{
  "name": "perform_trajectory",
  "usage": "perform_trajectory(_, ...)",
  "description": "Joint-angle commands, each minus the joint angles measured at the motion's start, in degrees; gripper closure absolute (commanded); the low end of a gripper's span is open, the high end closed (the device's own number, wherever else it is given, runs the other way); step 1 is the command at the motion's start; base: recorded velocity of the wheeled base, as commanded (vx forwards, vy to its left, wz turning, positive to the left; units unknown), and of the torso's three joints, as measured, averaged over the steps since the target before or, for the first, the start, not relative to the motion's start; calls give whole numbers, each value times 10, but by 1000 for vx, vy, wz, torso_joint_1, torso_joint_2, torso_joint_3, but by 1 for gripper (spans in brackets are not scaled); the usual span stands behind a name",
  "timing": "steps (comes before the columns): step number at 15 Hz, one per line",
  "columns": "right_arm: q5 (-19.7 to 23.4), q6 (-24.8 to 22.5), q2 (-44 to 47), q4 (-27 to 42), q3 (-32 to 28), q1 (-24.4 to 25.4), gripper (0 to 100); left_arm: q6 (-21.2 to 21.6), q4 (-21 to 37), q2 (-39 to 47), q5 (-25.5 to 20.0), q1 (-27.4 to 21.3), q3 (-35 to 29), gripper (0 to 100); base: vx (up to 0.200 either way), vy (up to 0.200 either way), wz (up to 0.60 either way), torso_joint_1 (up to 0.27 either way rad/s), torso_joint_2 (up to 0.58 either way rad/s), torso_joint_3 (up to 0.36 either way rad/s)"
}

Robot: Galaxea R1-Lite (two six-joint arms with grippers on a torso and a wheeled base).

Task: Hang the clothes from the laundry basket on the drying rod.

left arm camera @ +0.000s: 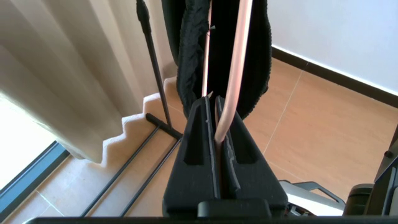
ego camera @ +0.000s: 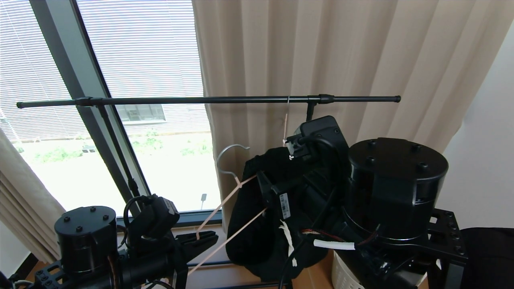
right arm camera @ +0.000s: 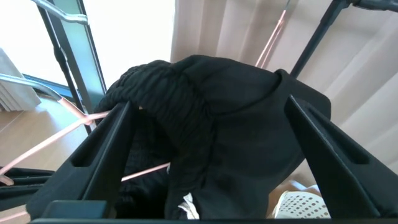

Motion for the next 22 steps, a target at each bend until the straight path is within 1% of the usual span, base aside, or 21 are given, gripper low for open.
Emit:
perform_trajectory(1, 0, 0, -2, 0, 1, 0, 0, 0, -2, -1, 0, 1, 0, 100, 0, 0, 0, 0, 0, 0)
perform_trajectory(3, 0, -2, -4, 1, 5, 2, 0, -1, -17, 1, 0, 2, 2, 100, 0, 0, 0, 0, 0, 0)
perform_trajectory(9, 1, -6, -13, 1, 10, 2, 0, -4, -18, 0, 0, 6, 2, 100, 0, 0, 0, 0, 0, 0)
perform_trajectory(10, 3, -11, -19, 1, 21, 1, 0, -5, -18, 0, -1, 7, 3, 100, 0, 0, 0, 0, 0, 0)
perform_trajectory(11, 11, -27, -34, -1, 38, 0, 0, -3, -18, 0, -4, 12, 8, 100, 0, 0, 0, 0, 0, 0)
perform_trajectory(12, 33, -43, -49, -1, 51, -3, 0, -2, -18, 0, -5, 13, 9, 100, 0, 0, 0, 0, 0, 0)
perform_trajectory(13, 46, -48, -58, 1, 58, -7, 0, -1, -18, 0, -5, 14, 10, 100, 0, 0, 0, 0, 0, 0)
perform_trajectory(15, 118, -113, -132, 3, 104, -44, 0, 2, -18, -3, -6, 17, 13, 100, 0, 0, 0, 0, 0, 0)
perform_trajectory(16, 146, -134, -152, 10, 116, -56, 0, 2, -18, -3, -6, 17, 14, 100, 0, 0, 0, 0, 0, 0)
perform_trajectory(17, 215, -171, -180, 61, 119, -94, 0, 4, -18, -2, -8, 14, 18, 100, 0, 0, 0, 0, 0, 0)
perform_trajectory(18, 272, -186, -197, 114, 114, -125, 0, 12, -18, -2, -8, 13, 23, 100, 0, 0, 0, 0, 0, 0)
perform_trajectory(19, 286, -190, -199, 126, 111, -133, 0, 15, -18, -2, -8, 12, 24, 100, 0, 0, 0, 0, 0, 0)
perform_trajectory(20, 417, -230, -211, 233, 64, -204, 0, 44, -18, -2, -8, 9, 36, 100, 0, 0, 0, 0, 0, 0)
perform_trajectory(22, 570, -277, -208, 364, -4, -271, 0, 53, -18, -3, -8, -1, 43, 100, 0, 0, 0, 0, 0, 0)
